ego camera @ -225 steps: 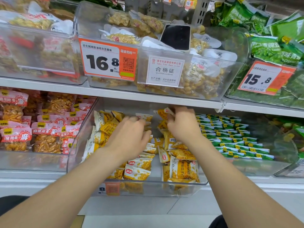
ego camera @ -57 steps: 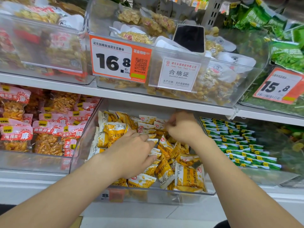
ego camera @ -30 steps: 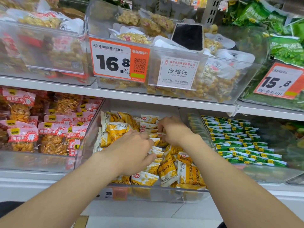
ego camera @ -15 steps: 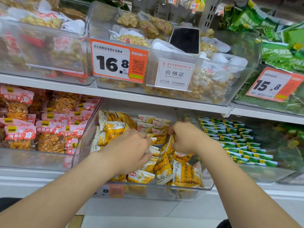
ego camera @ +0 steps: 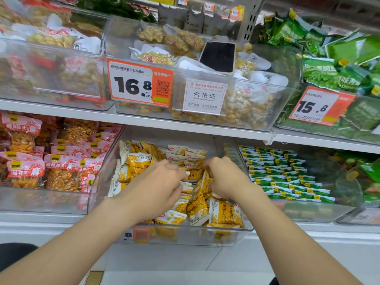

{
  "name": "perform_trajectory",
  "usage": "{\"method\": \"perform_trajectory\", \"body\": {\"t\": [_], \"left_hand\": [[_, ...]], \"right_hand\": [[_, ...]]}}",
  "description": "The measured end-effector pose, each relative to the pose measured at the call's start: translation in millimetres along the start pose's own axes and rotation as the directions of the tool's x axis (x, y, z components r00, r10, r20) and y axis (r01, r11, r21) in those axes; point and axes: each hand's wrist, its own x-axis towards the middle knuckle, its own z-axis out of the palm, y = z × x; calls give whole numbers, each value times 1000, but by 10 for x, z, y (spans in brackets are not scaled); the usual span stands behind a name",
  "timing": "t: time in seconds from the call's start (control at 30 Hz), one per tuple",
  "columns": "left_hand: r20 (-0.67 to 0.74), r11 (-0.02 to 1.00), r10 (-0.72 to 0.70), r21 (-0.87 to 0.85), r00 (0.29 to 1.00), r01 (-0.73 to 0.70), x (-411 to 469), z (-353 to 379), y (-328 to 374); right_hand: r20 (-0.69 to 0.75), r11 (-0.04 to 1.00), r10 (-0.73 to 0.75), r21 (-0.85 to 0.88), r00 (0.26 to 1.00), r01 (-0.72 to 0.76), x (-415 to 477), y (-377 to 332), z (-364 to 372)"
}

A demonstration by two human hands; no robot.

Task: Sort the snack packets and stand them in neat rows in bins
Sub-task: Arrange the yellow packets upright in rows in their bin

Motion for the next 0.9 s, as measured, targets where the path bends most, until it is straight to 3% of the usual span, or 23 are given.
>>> {"method": "perform_trajectory", "body": {"t": [0.1,0.23,0.3,0.4,0.57,0.63,0.77,0.9], "left_hand": [[12,1000,7,-13,1000,-7,-1,20,-3],[-35,992,-47,-120,998,43,20,-4,-2],[-66,972,-102,-218,993,85,20,-26,5],[-64,903,-151,-415,986,111,35,-49,22],[9,556,-284,-813,959,172,87,-143,79],[26,498,-404,-832,914,243,81,-154,63],[134,330,-515,-881,847,340,73,-150,-8],[139,365,-484,-865,864,344,116,-228,-11]], "right_hand": [[-117,999,37,-4,992,-37,30,-5,-33],[-301,943,117,332,946,-11,-29,37,-204],[-242,831,102,554,965,51,-115,17,-295],[-40,605,4,796,999,29,-262,-68,-330],[75,311,9,948,997,-74,-281,-232,-295],[115,315,-59,945,992,-91,-302,-229,-320],[38,463,-150,885,988,36,-387,-215,-372],[69,524,-211,850,975,53,-338,-141,-410]]}}
